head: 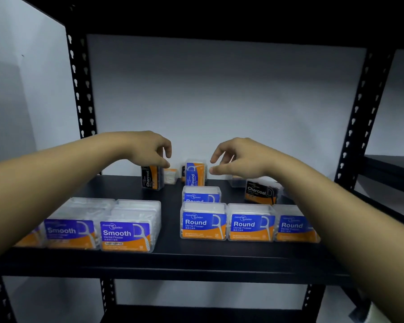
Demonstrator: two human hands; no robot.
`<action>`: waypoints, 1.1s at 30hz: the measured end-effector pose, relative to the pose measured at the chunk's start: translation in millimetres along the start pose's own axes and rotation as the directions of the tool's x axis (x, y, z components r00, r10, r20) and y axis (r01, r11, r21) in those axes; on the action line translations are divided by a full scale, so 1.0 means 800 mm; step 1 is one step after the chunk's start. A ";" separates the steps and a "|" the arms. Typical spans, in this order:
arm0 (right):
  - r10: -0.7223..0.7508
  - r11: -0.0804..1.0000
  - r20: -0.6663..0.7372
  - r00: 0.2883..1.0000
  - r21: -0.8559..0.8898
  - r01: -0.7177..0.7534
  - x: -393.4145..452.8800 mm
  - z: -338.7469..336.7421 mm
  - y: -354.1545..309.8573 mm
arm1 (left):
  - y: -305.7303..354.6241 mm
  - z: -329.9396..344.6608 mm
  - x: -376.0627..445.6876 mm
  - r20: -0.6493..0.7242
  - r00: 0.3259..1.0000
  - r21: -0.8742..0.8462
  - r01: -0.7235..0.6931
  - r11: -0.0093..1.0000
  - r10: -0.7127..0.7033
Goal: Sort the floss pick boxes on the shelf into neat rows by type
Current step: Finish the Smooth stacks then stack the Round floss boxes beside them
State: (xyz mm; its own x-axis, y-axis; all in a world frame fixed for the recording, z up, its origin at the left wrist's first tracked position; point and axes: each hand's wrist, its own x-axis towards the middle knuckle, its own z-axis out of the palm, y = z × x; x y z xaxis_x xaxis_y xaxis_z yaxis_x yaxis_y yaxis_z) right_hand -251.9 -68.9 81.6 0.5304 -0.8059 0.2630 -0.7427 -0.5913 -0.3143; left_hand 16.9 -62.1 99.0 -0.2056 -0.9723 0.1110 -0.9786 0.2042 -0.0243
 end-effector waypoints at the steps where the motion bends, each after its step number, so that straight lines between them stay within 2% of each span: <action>1: 0.006 0.999 0.027 1.000 -0.043 -0.005 0.013 -0.001 -0.002 | -0.002 0.000 0.003 0.006 1.000 0.006 0.013 1.000 -0.013; 7: 0.100 0.984 0.279 0.955 -0.173 -0.052 0.078 0.006 -0.004 | -0.017 0.001 0.021 0.015 0.996 0.068 0.086 0.994 -0.087; 9: 0.121 0.979 0.307 0.944 -0.191 -0.064 0.094 0.011 -0.003 | -0.024 -0.001 0.025 0.003 0.994 0.091 0.107 0.990 -0.108; 14: 0.091 0.965 0.212 0.973 -0.262 -0.033 0.120 0.027 0.000 | -0.037 0.005 0.038 0.000 0.990 0.103 0.139 0.985 -0.140; 19: -0.032 0.915 0.045 0.998 -0.401 0.048 0.137 0.037 0.011 | -0.037 0.023 0.054 0.074 0.996 0.185 0.039 0.982 -0.053; 22: -0.032 0.879 0.060 0.998 -0.473 0.057 0.150 0.043 0.020 | -0.032 0.030 0.067 0.093 0.994 0.255 0.029 0.966 -0.054; 25: -0.019 0.841 0.106 0.994 -0.536 0.073 0.163 0.051 0.028 | -0.024 0.034 0.085 0.057 0.996 0.208 0.049 0.977 -0.063; 28: -0.019 0.848 0.152 0.988 -0.521 0.096 0.173 0.052 0.028 | -0.021 0.036 0.107 0.077 0.992 0.144 0.084 0.986 -0.095; 33: -0.006 0.866 0.192 0.981 -0.490 0.101 0.185 0.043 0.023 | -0.021 0.052 0.144 0.093 0.984 0.194 0.129 0.973 -0.149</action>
State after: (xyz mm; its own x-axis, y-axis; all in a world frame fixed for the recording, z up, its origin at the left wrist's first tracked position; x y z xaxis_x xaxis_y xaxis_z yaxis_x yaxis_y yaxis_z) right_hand -172.9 -199.7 83.5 0.6037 -0.7926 0.0850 -0.7895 -0.5798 0.2011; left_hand 9.9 -182.0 71.2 -0.0563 -0.9982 0.0207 -0.9781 0.0510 -0.2018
